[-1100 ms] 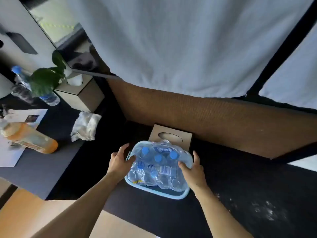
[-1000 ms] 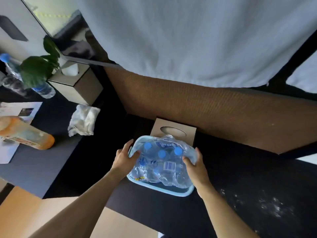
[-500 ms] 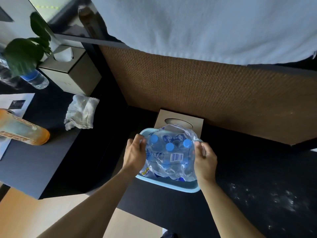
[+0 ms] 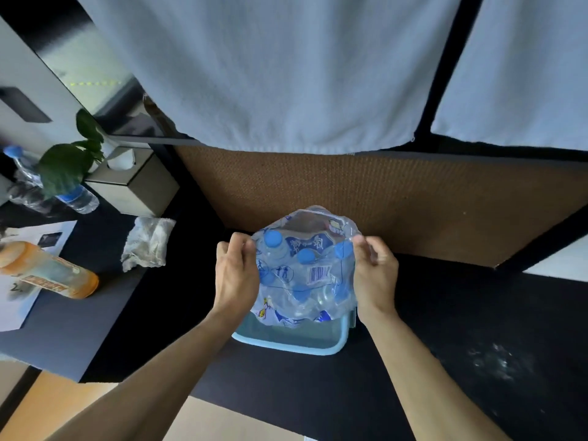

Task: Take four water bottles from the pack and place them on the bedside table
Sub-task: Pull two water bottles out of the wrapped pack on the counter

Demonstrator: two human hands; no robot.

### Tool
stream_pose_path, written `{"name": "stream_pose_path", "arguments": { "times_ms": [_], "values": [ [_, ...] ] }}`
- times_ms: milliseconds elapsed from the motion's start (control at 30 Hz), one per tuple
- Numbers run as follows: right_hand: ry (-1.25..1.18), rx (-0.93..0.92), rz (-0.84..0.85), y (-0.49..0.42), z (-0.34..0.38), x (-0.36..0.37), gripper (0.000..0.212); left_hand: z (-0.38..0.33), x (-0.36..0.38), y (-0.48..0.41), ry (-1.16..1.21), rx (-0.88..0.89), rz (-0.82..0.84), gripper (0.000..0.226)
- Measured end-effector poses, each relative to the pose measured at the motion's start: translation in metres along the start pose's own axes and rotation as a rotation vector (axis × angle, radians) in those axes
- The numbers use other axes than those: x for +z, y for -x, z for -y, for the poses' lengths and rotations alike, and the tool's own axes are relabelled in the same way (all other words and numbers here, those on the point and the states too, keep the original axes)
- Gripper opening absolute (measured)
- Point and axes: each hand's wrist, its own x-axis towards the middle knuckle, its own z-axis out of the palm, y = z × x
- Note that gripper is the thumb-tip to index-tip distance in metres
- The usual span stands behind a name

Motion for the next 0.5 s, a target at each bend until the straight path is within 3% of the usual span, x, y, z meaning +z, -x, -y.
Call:
{"name": "stream_pose_path", "arguments": {
  "times_ms": [233,500],
  "values": [
    [-0.066,-0.061,-0.051,-0.012,0.052,-0.109,0.031,-0.103,0.032,0.039,0.052,0.089,-0.037,0.022],
    [0.027,-0.086,-0.194,-0.028,0.034,-0.248,0.035,-0.159,0.142,0.111,0.136,0.058,-0.004,0.027]
  ]
}}
